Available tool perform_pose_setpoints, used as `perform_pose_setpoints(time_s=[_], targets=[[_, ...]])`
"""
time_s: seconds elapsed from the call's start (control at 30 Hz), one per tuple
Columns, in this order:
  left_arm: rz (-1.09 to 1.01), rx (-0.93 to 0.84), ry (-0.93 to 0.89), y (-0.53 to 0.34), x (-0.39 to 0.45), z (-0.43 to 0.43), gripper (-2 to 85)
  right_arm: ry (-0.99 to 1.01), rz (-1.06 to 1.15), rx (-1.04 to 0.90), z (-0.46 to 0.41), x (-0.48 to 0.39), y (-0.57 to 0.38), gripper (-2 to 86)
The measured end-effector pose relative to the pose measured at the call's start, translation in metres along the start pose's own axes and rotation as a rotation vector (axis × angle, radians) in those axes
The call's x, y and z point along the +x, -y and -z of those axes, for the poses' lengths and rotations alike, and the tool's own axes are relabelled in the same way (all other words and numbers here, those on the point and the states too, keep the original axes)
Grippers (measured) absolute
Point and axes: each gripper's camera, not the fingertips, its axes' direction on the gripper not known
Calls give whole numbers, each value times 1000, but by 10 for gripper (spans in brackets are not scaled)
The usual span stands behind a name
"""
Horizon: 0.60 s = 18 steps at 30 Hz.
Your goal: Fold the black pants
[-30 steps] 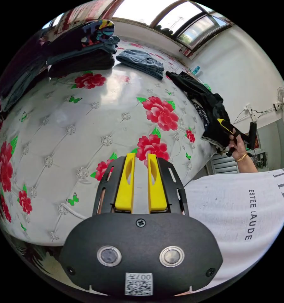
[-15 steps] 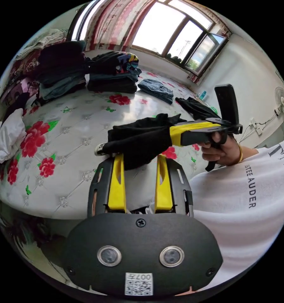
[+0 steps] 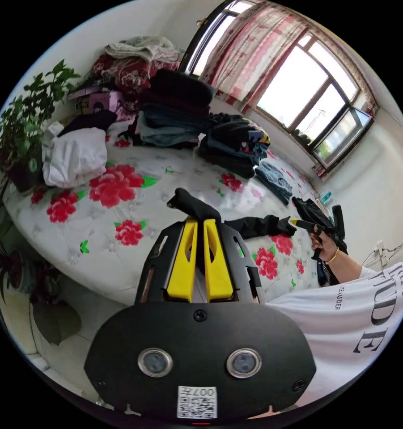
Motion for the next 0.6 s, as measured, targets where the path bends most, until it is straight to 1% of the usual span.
perform_pose_setpoints(time_s=[0.1, 0.17, 0.23, 0.3, 0.33, 0.37, 0.4, 0.43, 0.5, 0.57, 0.6], targets=[[-105, 23, 76, 33, 18, 17, -5, -81, 23, -32, -19, 7, 39, 74], [-117, 13, 112, 46, 21, 19, -5, -119, 38, -75, -42, 10, 57, 76], [-89, -3, 108, 56, 16, 19, -4, -135, 26, -166, -75, 17, 70, 71], [-34, -11, 99, 65, 7, 22, -4, -174, -20, -343, -120, 33, 76, 48], [-22, -11, 101, 67, 4, 23, -4, -200, -14, -360, -124, 34, 76, 41], [-4, -12, 115, 70, 0, 26, -4, -193, 9, -293, -115, 33, 76, 28], [11, -14, 145, 72, -5, 30, -4, -173, 36, -169, -91, 30, 72, 21], [19, -18, 162, 73, -7, 31, -5, -161, 52, -109, -77, 28, 68, 18], [80, -44, 205, 73, -21, 32, -5, -135, 101, 71, -19, 24, 37, 13], [139, -53, 207, 71, -32, 29, -5, -145, 135, 92, 6, 21, 5, 12], [169, -61, 197, 70, -37, 24, -5, -161, 125, 13, 7, 24, -16, 13]])
